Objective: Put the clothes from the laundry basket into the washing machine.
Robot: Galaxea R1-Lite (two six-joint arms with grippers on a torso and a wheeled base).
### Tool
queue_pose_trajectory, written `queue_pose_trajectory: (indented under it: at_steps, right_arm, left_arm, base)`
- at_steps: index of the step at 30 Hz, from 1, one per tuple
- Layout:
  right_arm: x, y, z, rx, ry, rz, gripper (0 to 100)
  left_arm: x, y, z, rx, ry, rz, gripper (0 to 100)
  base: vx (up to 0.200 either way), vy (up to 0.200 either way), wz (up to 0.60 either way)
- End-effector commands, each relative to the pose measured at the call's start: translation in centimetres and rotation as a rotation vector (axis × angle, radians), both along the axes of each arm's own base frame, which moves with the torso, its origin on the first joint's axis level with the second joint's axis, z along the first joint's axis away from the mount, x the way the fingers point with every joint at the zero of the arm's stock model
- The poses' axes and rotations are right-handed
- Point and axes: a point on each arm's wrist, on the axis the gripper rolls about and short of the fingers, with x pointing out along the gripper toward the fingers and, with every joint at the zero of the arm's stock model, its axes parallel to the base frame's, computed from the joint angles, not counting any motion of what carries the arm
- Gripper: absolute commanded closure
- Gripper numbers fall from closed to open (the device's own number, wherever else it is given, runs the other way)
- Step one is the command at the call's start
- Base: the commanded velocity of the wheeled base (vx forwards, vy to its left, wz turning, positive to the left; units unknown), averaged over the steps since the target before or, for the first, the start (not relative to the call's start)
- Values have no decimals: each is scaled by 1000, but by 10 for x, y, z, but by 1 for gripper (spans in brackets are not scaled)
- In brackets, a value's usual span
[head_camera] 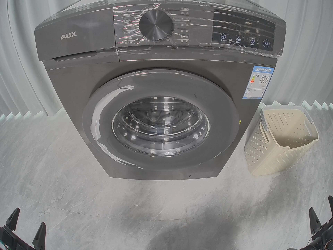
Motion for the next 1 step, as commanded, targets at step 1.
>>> queue_pose_trajectory:
  at_steps: [1]
  right_arm:
    - [0,0,-5,2,3,1,0]
  left_arm:
    - [0,0,-5,-3,0,3,0]
  base:
    - [0,0,0]
